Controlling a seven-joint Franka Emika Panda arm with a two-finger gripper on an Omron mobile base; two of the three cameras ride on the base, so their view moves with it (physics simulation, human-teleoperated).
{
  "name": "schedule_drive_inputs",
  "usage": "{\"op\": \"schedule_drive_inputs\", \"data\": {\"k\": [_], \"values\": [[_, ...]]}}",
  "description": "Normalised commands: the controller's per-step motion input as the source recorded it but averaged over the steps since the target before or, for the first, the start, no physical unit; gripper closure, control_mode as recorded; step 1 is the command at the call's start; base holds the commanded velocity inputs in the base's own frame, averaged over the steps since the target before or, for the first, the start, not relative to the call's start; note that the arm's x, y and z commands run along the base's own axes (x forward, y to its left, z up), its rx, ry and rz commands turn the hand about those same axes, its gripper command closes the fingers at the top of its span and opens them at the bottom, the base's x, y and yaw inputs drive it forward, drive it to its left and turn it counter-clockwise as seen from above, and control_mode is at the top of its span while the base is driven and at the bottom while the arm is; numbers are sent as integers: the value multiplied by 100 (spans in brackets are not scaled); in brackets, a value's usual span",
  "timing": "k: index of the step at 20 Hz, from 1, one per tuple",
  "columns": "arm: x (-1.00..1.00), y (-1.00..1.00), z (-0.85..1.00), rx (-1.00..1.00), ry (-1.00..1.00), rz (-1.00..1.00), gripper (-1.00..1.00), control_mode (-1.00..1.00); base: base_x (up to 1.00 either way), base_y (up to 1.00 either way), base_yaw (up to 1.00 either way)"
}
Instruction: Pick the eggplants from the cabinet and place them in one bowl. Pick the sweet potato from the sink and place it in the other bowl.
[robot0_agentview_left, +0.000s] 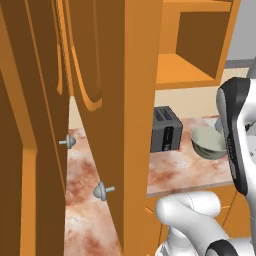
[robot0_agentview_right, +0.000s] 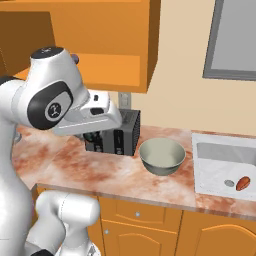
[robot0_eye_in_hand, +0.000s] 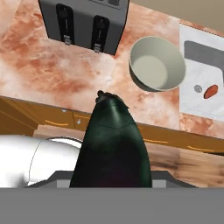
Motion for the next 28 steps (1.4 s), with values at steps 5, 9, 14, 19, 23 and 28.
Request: {"op": "schedule_drive_inputs", "data": {"k": [5, 9, 14, 19, 23, 28], "values": [[12, -46, -6, 0, 1, 0, 100, -100, 0, 0, 0], [2, -33, -1, 1, 0, 2, 100, -100, 0, 0, 0], [0, 0, 0, 0, 0, 0, 100, -100, 0, 0, 0], [-2, -7, -10, 2, 0, 0, 100, -100, 0, 0, 0], [-6, -11, -17, 5, -4, 0, 100, -100, 0, 0, 0], [-1, -13, -16, 3, -7, 1, 100, -100, 0, 0, 0]]}}
